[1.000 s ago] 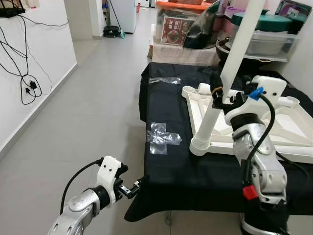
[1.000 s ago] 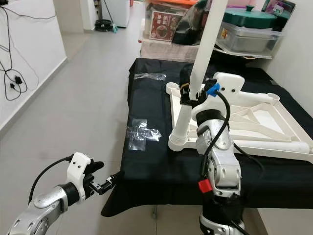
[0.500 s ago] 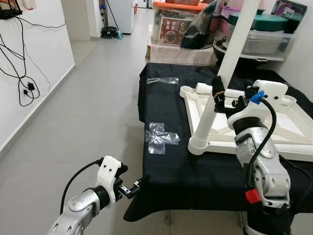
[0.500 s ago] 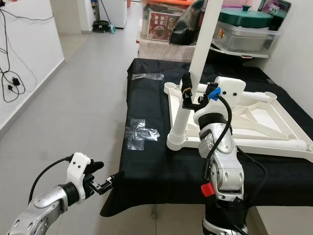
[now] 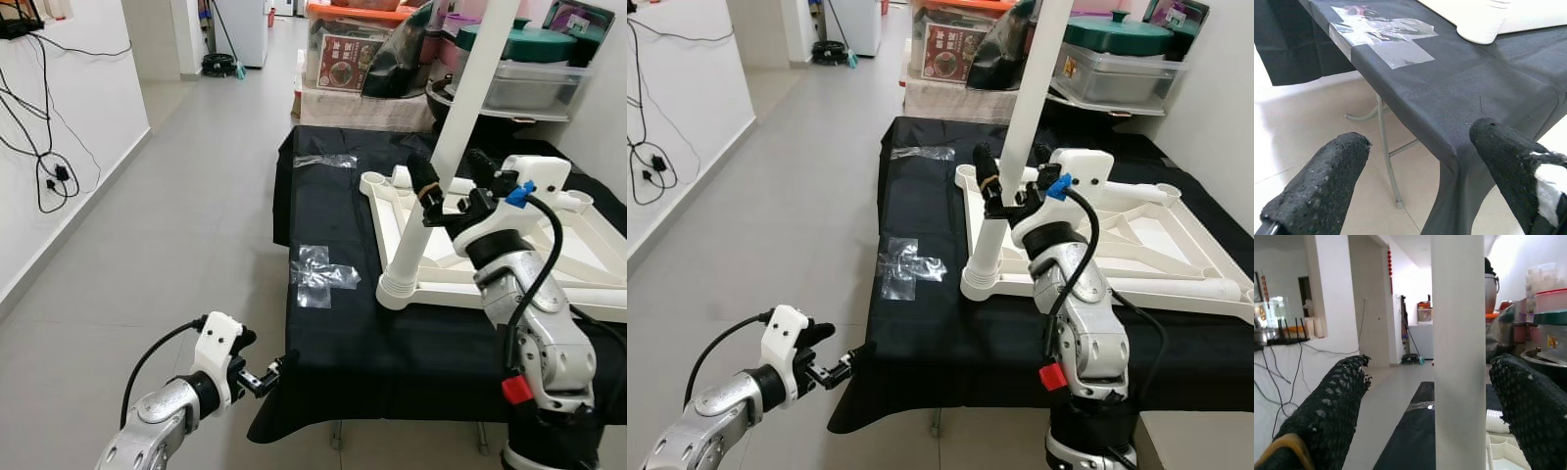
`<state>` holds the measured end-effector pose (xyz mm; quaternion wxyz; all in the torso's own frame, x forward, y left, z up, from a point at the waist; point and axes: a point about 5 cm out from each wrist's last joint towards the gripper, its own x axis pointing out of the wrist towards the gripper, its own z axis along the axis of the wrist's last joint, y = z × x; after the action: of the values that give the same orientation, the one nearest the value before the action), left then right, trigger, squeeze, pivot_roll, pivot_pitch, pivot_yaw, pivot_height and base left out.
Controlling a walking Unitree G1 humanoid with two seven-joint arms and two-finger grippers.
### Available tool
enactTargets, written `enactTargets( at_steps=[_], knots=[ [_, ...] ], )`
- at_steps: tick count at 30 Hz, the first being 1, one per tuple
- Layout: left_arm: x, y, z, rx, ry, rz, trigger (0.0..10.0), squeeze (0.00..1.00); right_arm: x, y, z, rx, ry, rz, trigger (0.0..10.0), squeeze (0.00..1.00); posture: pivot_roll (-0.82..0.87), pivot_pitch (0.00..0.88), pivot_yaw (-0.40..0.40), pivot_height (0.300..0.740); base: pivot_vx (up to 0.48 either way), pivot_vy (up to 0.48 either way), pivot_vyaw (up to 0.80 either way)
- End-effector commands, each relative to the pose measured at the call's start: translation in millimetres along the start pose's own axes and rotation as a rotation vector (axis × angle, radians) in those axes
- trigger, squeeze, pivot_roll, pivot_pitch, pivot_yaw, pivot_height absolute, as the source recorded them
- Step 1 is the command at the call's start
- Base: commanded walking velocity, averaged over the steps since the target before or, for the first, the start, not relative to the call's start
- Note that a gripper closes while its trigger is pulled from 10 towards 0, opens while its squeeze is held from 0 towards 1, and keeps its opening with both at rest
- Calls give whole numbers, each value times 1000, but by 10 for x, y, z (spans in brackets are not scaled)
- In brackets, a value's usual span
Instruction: Building children table
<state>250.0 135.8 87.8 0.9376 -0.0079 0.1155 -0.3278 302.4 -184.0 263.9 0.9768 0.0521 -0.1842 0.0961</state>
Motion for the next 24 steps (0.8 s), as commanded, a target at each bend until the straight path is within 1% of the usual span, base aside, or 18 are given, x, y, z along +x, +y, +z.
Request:
enactTargets(
  at_steps=[1,2,4,6,16,19,21,24],
  knots=[
    [-1,7,-13,6,8,-2,10000,0,19,-65,-23,-5,22,-1,10000,1000,-44,0,-77,740,0,0,0],
    [-2,8,-13,7,8,-2,10000,0,33,-94,-17,-14,23,0,10000,1000,-44,0,-77,740,0,0,0],
    [-2,8,-13,7,8,-2,10000,0,33,-94,-17,-14,23,0,10000,1000,-44,0,-77,740,0,0,0],
    [-4,9,-14,6,8,0,10000,0,69,-152,-15,-34,30,1,10000,1000,-39,0,-81,740,0,0,0],
    [-15,10,-22,7,11,3,10000,0,88,-196,-32,-46,41,-2,10000,1000,-34,0,-80,740,0,0,0],
    [-17,18,-20,8,11,3,10000,0,112,-183,-9,-25,37,46,10000,1000,-36,0,-77,740,0,0,0],
    [-15,21,-20,10,12,1,10000,0,140,-176,13,-37,41,105,10000,1000,-34,0,-79,740,0,0,0],
    [-14,22,-21,10,12,0,10000,0,170,-187,31,-58,49,134,10000,1000,-33,0,-78,740,0,0,0]
  ],
)
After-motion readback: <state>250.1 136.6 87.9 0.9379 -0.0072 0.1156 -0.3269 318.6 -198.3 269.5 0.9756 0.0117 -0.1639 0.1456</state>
